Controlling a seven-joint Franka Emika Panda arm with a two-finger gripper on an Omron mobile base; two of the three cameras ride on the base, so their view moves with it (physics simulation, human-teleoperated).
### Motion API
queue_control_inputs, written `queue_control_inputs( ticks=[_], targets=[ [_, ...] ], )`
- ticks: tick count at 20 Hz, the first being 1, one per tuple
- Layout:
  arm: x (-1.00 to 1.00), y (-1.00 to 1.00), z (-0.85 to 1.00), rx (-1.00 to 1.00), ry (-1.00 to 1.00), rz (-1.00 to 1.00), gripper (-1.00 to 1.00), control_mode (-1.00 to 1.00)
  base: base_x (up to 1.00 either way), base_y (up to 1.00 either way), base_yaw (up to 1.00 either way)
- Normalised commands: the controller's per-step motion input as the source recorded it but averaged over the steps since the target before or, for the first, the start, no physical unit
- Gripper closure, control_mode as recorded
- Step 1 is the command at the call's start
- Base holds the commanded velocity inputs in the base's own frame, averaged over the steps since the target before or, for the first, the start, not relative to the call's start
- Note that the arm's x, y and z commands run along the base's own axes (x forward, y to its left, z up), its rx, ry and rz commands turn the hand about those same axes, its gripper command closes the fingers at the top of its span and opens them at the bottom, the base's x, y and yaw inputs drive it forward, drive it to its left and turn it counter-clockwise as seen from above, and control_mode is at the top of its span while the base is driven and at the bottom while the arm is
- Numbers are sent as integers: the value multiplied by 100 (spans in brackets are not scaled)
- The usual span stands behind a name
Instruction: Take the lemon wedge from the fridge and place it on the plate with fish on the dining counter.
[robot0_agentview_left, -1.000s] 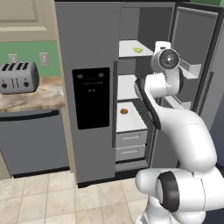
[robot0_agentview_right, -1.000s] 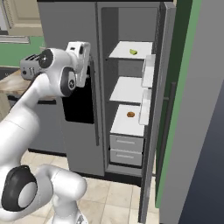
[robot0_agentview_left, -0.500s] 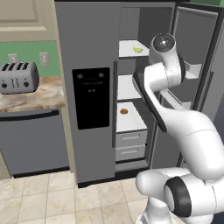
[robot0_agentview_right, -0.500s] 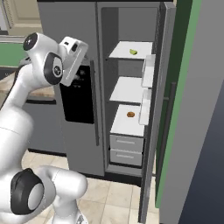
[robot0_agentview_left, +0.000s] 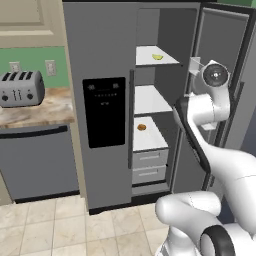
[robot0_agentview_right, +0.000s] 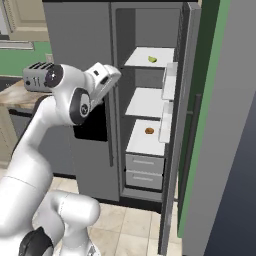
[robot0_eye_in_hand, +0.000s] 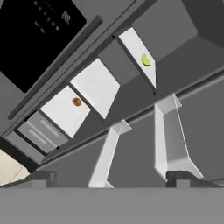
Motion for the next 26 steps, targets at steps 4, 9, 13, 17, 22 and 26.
queue_control_inputs(
  ticks=[4,9,13,17,22,26],
  targets=[
    [0,-9,-2,29,-22,-12,-100,-100,0,0,0],
    [-6,36,0,34,-20,-18,-100,-100,0,0,0],
    [0,28,1,30,-1,-5,-100,-100,0,0,0],
    [0,2,-1,17,0,0,-100,-100,0,0,0],
    [13,0,0,18,1,0,-100,-100,0,0,0],
    [1,-16,9,19,5,0,-100,-100,0,0,0]
  ],
)
